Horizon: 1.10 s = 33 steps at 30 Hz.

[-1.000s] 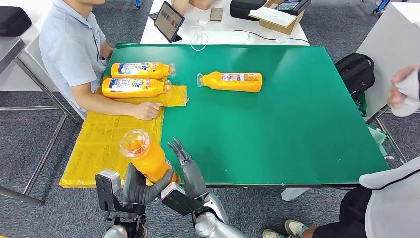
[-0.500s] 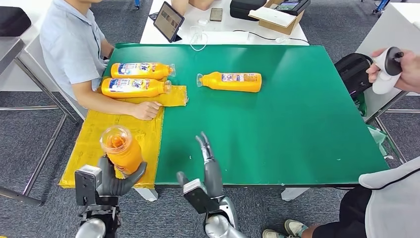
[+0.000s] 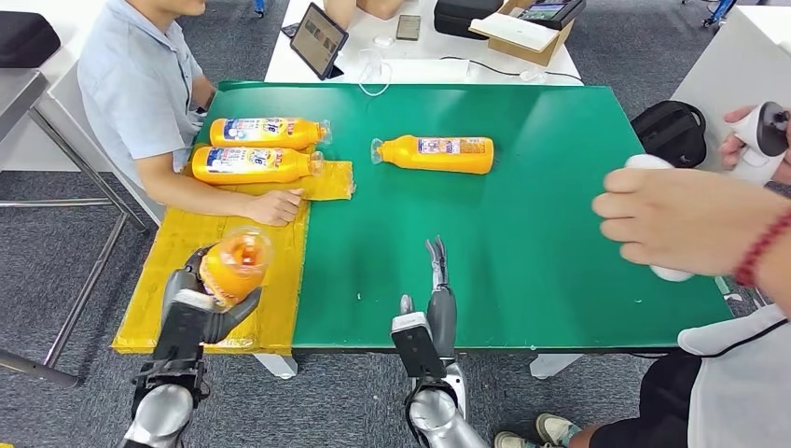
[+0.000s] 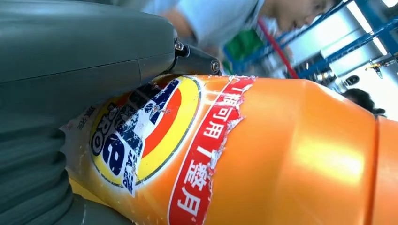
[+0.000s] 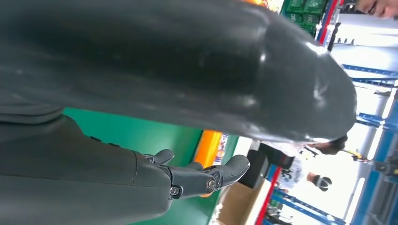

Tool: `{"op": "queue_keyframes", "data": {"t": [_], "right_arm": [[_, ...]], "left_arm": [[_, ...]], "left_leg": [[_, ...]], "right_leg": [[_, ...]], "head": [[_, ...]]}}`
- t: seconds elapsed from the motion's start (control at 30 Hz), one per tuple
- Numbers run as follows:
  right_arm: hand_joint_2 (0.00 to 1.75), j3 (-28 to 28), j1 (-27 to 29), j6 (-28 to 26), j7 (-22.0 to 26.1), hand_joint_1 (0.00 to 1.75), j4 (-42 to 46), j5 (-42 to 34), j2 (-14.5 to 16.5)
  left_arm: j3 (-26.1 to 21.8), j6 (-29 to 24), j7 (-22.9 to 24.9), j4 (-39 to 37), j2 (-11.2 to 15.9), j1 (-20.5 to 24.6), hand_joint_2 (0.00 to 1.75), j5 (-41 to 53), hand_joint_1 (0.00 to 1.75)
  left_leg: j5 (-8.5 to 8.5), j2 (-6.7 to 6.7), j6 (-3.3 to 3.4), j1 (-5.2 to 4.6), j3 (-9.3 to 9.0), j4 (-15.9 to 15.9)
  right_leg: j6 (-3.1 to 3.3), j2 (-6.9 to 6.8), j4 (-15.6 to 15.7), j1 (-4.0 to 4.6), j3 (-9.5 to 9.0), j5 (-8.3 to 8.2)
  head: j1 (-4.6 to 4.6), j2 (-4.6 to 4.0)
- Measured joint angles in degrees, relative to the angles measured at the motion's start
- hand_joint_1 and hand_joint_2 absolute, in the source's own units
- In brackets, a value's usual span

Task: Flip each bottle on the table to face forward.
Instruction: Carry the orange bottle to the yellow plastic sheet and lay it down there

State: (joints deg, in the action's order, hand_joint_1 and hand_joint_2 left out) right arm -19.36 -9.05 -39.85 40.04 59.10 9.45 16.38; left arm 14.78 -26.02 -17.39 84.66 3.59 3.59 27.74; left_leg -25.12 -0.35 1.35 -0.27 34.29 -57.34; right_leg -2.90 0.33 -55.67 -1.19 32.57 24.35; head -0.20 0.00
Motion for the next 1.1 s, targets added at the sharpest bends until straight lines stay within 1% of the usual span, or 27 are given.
{"op": "queue_keyframes", "data": {"t": [0.1,0.23,0.33,0.43,0.53,0.57,0.6,0.67,0.7,0.73,0.77,0.9,1.0,1.1], "right_arm": [[0.00,-1.1,-0.2,0.4,0.0,0.00,-0.1,-2.0,0.1],[0.00,-4.5,-1.6,2.5,0.0,0.00,-1.0,-4.4,0.1],[0.00,-6.7,-2.3,3.3,0.0,0.00,-2.0,-5.2,0.1],[0.00,-7.8,-2.8,3.7,0.0,0.00,-2.7,-5.4,0.1],[0.00,-8.8,-3.2,4.6,0.0,0.00,-3.6,-5.6,0.4],[0.00,-9.1,-3.3,4.9,0.0,0.00,-4.0,-5.7,0.5],[0.00,-9.4,-3.4,5.1,0.0,0.00,-4.4,-5.8,0.6],[0.00,-9.8,-3.4,5.3,0.0,0.00,-5.1,-6.0,0.8],[0.00,-9.9,-3.4,5.3,0.0,0.00,-5.4,-6.1,0.8],[0.00,-10.0,-3.4,5.3,0.0,0.00,-5.6,-6.2,0.8],[0.00,-10.1,-3.4,5.4,0.0,0.00,-5.8,-6.3,0.8],[0.00,-10.1,-3.1,5.3,0.0,0.00,-6.2,-6.6,0.6],[0.00,-10.1,-2.8,5.3,0.0,0.00,-6.3,-6.8,0.5],[0.00,-10.1,-2.7,5.3,0.0,0.00,-6.4,-6.8,0.4]], "left_arm": [[0.2,-1.2,1.6,-6.6,0.0,3.6,1.75,11.1,1.75],[0.7,-0.9,4.1,-19.8,-0.4,10.5,1.75,20.2,1.75],[1.0,-1.3,5.1,-28.2,-1.0,14.7,1.75,22.9,1.75],[1.2,-1.9,5.7,-33.2,-1.6,17.4,1.75,23.9,1.75],[1.4,-2.6,7.4,-38.8,-2.2,20.7,1.75,25.4,1.75],[1.4,-2.8,7.8,-40.8,-2.4,21.7,1.75,25.7,1.67],[1.5,-2.8,8.1,-42.7,-2.6,22.7,1.75,25.9,1.37],[1.5,-2.6,8.1,-45.8,-3.1,24.5,1.75,25.9,0.53],[1.5,-2.2,7.8,-47.1,-3.4,25.1,1.75,25.8,0.17],[1.4,-1.2,7.1,-48.2,-3.6,25.6,1.75,25.4,0.03],[1.4,0.2,6.3,-49.0,-3.9,25.9,1.75,24.8,0.00],[0.9,9.1,2.0,-49.8,-4.8,26.1,1.75,20.6,0.00],[1.0,15.5,-0.3,-48.0,-5.3,25.1,1.75,18.1,0.00],[1.4,19.5,-1.8,-44.8,-5.8,23.3,1.75,15.9,0.00]], "left_leg": [[0.01,0.02,0.00,0.00,0.01,0.0],[0.05,0.04,-0.01,0.01,-0.01,0.0],[0.06,0.03,-0.03,0.00,-0.02,0.0],[0.06,0.01,-0.03,0.00,-0.04,0.0],[0.04,0.02,-0.04,0.00,-0.14,0.0],[0.03,0.03,-0.05,0.00,-0.22,0.0],[0.03,0.04,-0.06,0.00,-0.30,0.0],[0.02,0.04,-0.07,0.00,-0.47,0.0],[0.02,0.04,-0.07,0.00,-0.54,0.0],[0.02,0.05,-0.08,0.00,-0.60,0.0],[0.01,0.05,-0.08,0.00,-0.65,0.0],[0.02,0.02,-0.08,0.00,-0.74,0.0],[0.02,-0.10,-0.07,-0.02,-0.74,0.0],[0.01,-0.13,-0.06,-0.05,-0.73,0.0]], "right_leg": [[0.00,0.00,0.0,0.01,0.00,0.00],[-0.01,0.01,0.0,0.00,-0.01,-0.02],[-0.02,0.01,0.0,0.00,-0.04,-0.03],[-0.02,0.00,0.0,-0.01,-0.08,-0.02],[-0.01,0.01,0.0,0.00,-0.16,-0.02],[-0.01,0.02,0.0,0.00,-0.21,-0.02],[0.00,0.03,0.0,0.00,-0.28,-0.02],[0.01,0.03,-0.1,0.01,-0.41,-0.01],[0.02,0.03,-0.1,0.01,-0.47,0.00],[0.02,0.03,-0.1,0.01,-0.52,0.00],[0.03,0.03,-0.1,0.01,-0.56,0.00],[0.03,0.02,-0.1,0.00,-0.67,0.02],[0.03,-0.01,-0.1,-0.02,-0.74,0.03],[0.02,-0.01,-0.1,-0.04,-0.76,0.03]], "head": [[-0.01,0.00],[-0.02,0.00],[-0.02,0.00],[-0.01,0.00],[-0.01,0.00],[-0.01,0.00],[-0.02,0.00],[-0.02,0.00],[-0.02,0.00],[-0.02,0.00],[-0.02,0.00],[-0.02,0.00],[-0.02,0.00],[-0.01,0.00]]}}
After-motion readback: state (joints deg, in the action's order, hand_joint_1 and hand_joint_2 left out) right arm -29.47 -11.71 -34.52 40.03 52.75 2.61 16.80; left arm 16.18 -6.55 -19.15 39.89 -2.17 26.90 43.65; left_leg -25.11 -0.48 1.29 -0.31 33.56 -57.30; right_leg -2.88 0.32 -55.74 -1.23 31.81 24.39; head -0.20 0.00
